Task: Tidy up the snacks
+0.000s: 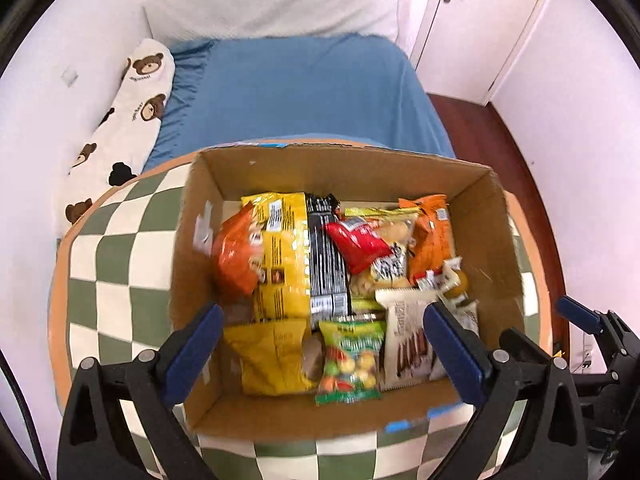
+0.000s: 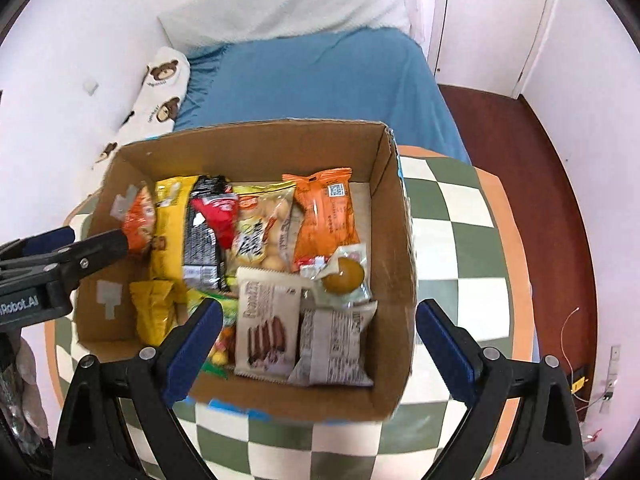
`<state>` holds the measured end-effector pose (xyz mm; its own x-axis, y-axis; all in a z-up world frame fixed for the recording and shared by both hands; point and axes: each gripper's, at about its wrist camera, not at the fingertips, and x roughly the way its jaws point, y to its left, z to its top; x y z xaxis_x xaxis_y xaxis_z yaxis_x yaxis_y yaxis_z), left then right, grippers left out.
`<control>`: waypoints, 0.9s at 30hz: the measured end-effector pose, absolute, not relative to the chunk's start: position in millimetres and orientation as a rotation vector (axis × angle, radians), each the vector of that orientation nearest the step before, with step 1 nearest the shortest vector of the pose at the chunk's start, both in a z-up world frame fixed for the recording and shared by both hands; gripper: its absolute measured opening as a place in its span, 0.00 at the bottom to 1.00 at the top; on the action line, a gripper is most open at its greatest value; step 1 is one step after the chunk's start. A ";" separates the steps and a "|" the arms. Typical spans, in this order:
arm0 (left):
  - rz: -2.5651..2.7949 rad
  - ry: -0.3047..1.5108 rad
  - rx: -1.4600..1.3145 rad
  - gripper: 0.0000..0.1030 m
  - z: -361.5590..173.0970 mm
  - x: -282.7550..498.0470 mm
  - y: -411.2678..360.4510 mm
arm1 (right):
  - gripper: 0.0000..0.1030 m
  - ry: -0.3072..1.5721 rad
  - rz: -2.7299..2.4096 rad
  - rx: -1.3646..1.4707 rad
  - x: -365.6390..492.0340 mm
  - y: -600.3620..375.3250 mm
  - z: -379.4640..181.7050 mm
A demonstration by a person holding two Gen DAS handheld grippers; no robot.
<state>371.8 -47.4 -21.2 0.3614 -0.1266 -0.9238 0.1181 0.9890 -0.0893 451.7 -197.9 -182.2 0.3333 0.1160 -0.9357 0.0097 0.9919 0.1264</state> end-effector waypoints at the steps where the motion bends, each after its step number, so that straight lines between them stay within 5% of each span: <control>1: -0.158 1.181 -0.010 0.99 -17.8 365.7 -45.7 | 0.96 1.215 0.072 0.128 442.1 -197.8 -176.5; 27: -0.118 0.884 0.026 1.00 93.4 164.2 -22.1 | 0.99 0.882 0.063 0.071 237.2 -178.8 -32.0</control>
<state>164.2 -22.1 93.4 0.6280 -0.0924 -0.7727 0.1135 0.9932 -0.0265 237.2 -178.8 -32.0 0.6343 0.0845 -0.7684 -0.0256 0.9958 0.0884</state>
